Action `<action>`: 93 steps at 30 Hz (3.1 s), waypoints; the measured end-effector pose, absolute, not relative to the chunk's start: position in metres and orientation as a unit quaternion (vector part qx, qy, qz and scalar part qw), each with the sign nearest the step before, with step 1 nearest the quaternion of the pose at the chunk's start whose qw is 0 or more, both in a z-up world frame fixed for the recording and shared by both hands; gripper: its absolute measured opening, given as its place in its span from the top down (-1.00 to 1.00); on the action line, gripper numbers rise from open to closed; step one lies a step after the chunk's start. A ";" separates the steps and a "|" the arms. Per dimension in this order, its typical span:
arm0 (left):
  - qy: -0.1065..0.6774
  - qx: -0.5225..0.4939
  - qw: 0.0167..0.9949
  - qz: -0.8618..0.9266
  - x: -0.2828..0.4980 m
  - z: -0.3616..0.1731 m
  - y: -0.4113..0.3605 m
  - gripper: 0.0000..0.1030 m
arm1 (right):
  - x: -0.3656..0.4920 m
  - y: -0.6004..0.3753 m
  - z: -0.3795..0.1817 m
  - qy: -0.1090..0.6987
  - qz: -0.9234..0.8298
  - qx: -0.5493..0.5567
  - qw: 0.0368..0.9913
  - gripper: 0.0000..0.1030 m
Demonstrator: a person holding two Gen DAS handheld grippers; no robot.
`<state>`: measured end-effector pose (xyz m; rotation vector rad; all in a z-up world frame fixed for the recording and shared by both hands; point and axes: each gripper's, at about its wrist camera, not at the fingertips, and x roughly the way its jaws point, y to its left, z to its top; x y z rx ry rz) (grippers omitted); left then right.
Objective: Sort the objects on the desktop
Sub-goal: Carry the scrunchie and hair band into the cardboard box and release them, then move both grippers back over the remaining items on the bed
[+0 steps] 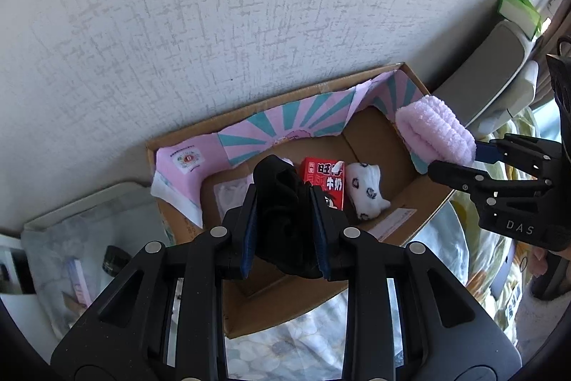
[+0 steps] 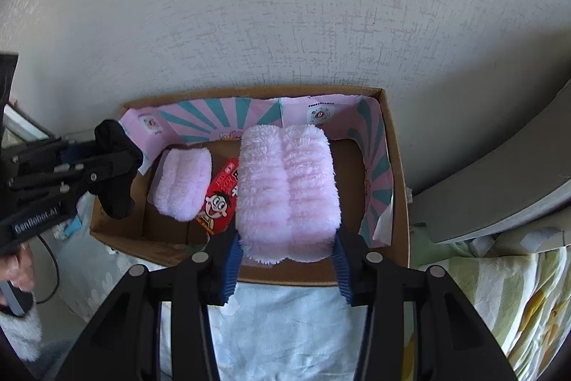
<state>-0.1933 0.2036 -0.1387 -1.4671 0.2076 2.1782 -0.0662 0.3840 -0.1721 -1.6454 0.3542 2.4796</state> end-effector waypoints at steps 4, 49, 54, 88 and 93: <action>0.067 -0.543 0.255 0.797 -0.194 -0.139 0.201 0.48 | -0.074 0.392 -0.172 0.108 0.823 -0.554 0.063 0.19; -0.035 -0.480 0.091 0.872 -0.045 -0.062 -0.090 -1.00 | -0.111 0.142 -0.105 0.022 0.813 -0.535 -0.228 -1.00; -0.063 -0.478 0.049 0.874 -0.038 -0.056 -0.117 -1.00 | -0.117 0.117 -0.096 -0.015 0.821 -0.524 -0.224 -1.00; -0.042 -0.540 0.032 0.840 -0.076 -0.174 -0.153 -0.69 | -0.197 0.078 -0.190 -0.113 0.755 -0.601 -0.234 -1.00; 0.007 -0.557 0.040 0.829 -0.101 -0.209 -0.149 -0.22 | -0.223 0.070 -0.223 -0.127 0.742 -0.615 -0.236 -0.99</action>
